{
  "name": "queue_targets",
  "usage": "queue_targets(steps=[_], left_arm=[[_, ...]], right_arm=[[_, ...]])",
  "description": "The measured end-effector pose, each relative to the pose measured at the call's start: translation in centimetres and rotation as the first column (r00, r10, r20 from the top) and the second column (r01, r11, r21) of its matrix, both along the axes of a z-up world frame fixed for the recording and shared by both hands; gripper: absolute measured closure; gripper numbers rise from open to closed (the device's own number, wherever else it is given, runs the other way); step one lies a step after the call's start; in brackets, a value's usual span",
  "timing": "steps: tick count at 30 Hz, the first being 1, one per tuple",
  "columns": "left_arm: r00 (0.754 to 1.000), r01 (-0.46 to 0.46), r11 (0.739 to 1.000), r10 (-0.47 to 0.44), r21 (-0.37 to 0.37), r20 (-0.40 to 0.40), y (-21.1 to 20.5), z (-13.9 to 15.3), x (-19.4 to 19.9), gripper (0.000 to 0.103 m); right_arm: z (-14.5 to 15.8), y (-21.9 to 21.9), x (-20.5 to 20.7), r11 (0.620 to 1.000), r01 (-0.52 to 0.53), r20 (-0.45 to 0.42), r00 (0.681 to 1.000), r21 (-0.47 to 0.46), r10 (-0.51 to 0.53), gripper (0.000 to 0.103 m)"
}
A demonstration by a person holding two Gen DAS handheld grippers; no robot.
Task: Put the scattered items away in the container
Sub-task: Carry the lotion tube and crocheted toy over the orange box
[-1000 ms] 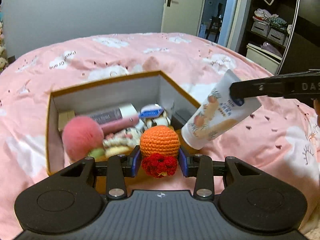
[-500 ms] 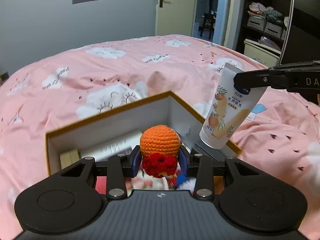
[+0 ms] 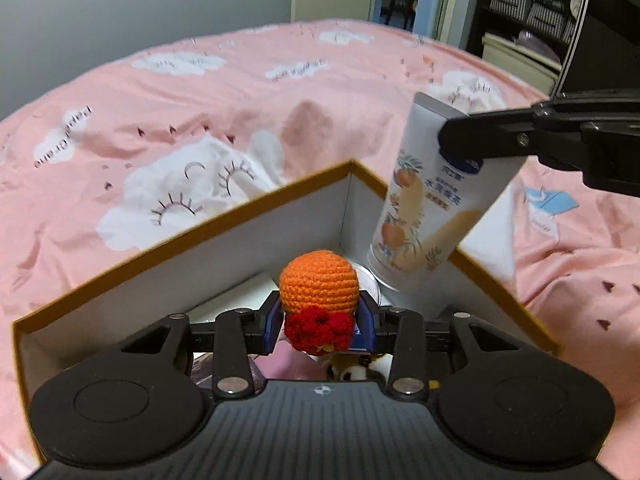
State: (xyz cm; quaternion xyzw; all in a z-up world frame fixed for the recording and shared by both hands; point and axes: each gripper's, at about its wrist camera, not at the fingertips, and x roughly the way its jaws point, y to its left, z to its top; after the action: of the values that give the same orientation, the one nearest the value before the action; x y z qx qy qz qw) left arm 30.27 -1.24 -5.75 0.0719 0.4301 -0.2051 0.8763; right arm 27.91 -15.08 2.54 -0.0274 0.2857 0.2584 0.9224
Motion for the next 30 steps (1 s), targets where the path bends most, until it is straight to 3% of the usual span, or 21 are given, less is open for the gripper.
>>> queue_targets(steps=[7,14,22,30], left_arm=[[0.998,-0.010,1.000,0.010,0.002,-0.063,0.6,-1.6,1.2,0.056],[0.998,-0.010,1.000,0.010,0.007,-0.056,1.5,-1.5,0.5,0.048],[0.998,-0.009,1.000,0.008,-0.013,-0.061,1.6,-1.6,0.3,0.077],[0.999,-0.022,0.999,0.021,-0.023,-0.045,1.8,-1.4,-0.6,0.080]], right_arm=[[-1.7,0.6,2.4,1.000,0.005,-0.027,1.000,0.014,-0.005,0.101],[-2.7,1.7,3.7,1.000,0.000,-0.033,0.999,0.012,0.000,0.101],[-3.8,2.9,4.7,1.000,0.007,-0.031,1.000,0.000,-0.007,0.101],[-5.1,3.8,5.9,0.999,0.022,-0.049,0.999,0.025,-0.021,0.101]])
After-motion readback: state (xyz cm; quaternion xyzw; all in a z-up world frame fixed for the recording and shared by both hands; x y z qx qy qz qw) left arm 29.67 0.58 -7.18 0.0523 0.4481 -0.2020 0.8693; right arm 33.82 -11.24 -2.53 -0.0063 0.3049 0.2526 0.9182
